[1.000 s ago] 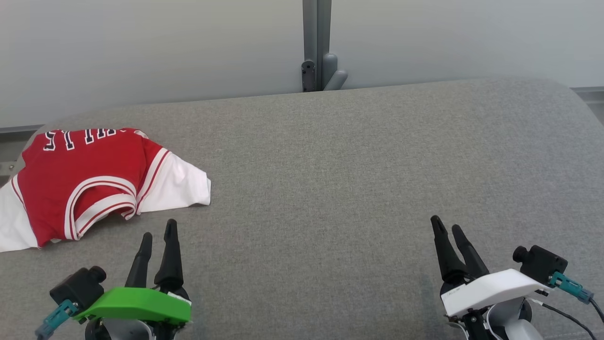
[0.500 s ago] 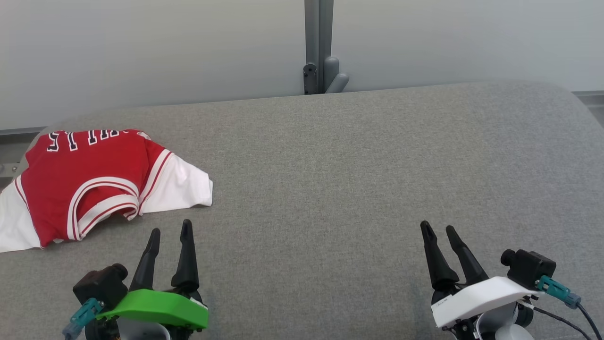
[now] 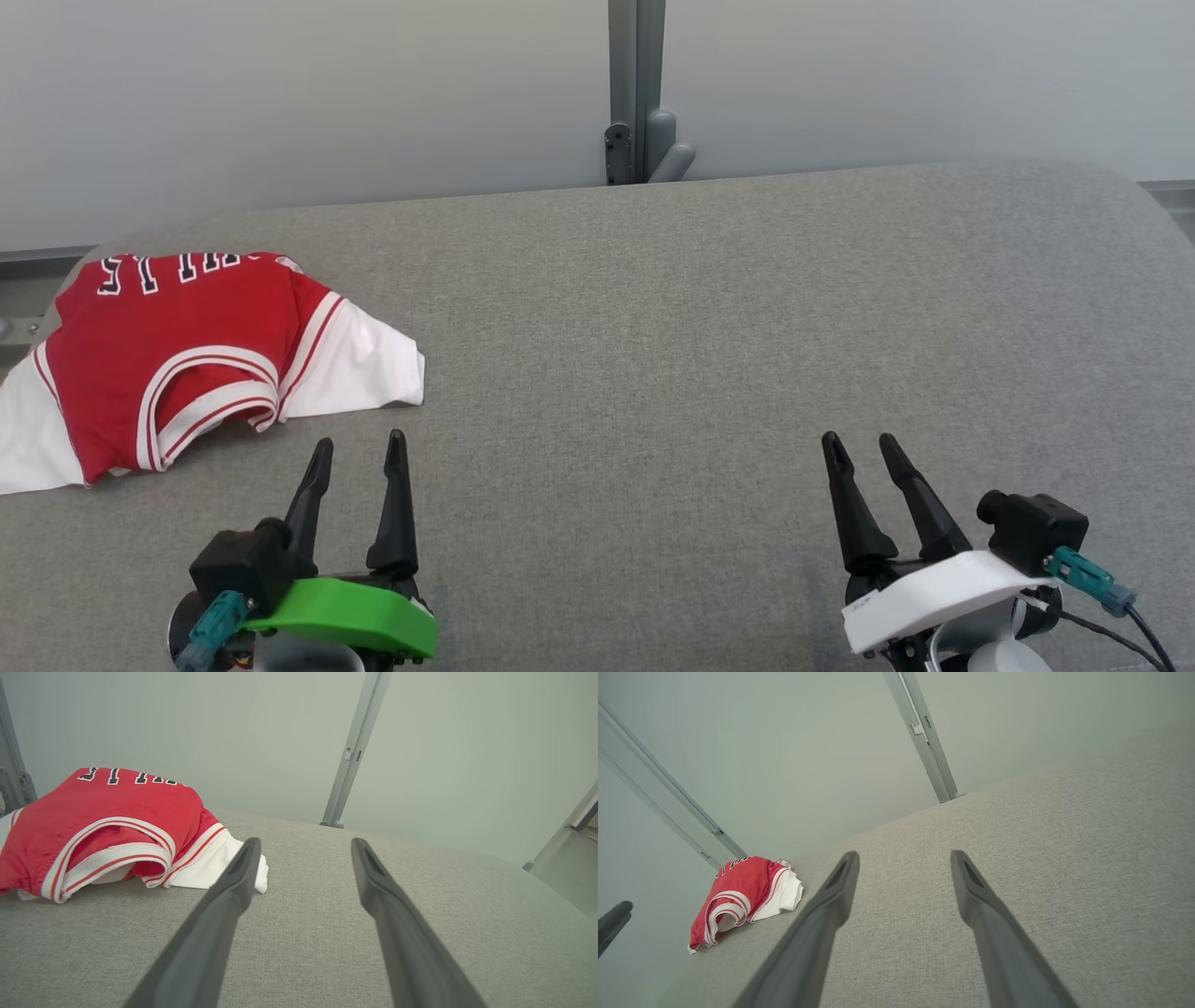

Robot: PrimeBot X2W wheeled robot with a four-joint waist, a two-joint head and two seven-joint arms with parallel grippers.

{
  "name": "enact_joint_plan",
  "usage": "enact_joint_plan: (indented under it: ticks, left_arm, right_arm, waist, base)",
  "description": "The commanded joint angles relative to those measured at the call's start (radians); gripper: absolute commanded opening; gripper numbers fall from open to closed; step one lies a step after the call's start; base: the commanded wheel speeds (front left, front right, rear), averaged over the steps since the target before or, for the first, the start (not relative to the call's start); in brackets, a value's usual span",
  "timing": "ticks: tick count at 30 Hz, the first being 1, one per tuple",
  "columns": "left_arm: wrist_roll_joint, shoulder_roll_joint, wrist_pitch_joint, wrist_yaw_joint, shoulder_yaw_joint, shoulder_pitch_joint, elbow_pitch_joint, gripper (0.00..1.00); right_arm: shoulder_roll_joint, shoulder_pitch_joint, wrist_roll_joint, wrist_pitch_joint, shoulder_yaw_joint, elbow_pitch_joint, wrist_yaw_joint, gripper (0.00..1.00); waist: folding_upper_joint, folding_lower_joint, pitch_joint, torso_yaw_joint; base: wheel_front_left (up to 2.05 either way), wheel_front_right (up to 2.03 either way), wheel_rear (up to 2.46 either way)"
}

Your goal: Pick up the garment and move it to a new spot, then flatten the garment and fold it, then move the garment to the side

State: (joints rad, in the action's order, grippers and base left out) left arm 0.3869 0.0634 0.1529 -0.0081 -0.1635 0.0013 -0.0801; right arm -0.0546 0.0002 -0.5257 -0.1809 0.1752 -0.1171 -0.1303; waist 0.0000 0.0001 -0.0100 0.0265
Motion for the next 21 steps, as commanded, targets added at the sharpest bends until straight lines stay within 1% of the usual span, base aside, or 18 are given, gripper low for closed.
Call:
enact_joint_plan:
  ticks: [1,7,12,18,21]
  left_arm:
    - [-0.032,0.013,0.013,0.011,-0.009,0.001,0.015,1.00]
    - [-0.082,0.016,0.028,0.035,-0.022,0.007,0.022,1.00]
    - [-0.127,0.018,0.042,0.047,-0.032,0.011,0.030,1.00]
    - [-0.164,0.019,0.054,0.051,-0.040,0.014,0.036,1.00]
    - [-0.187,0.018,0.061,0.046,-0.044,0.017,0.040,1.00]
  right_arm:
    - [-0.002,0.005,0.040,-0.011,0.005,0.014,0.000,1.00]
    - [0.002,0.011,0.127,-0.023,-0.024,0.033,0.000,1.00]
    - [0.004,0.015,0.184,-0.033,-0.043,0.047,0.000,1.00]
    - [0.004,0.021,0.220,-0.042,-0.048,0.057,-0.001,1.00]
    - [0.004,0.027,0.236,-0.047,-0.055,0.059,0.000,1.00]
  waist:
    - [0.0000,-0.0001,0.000,0.000]
    - [0.0000,-0.0001,-0.001,-0.001]
    - [0.0000,-0.0001,-0.002,-0.002]
    - [0.0000,-0.0001,-0.002,-0.003]
    - [0.0000,-0.0001,-0.002,-0.004]
  base:
    - [0.00,0.00,0.00]
    - [0.00,0.00,0.00]
    - [0.00,0.00,0.00]
    - [0.00,0.00,0.00]
    - [0.00,0.00,0.00]
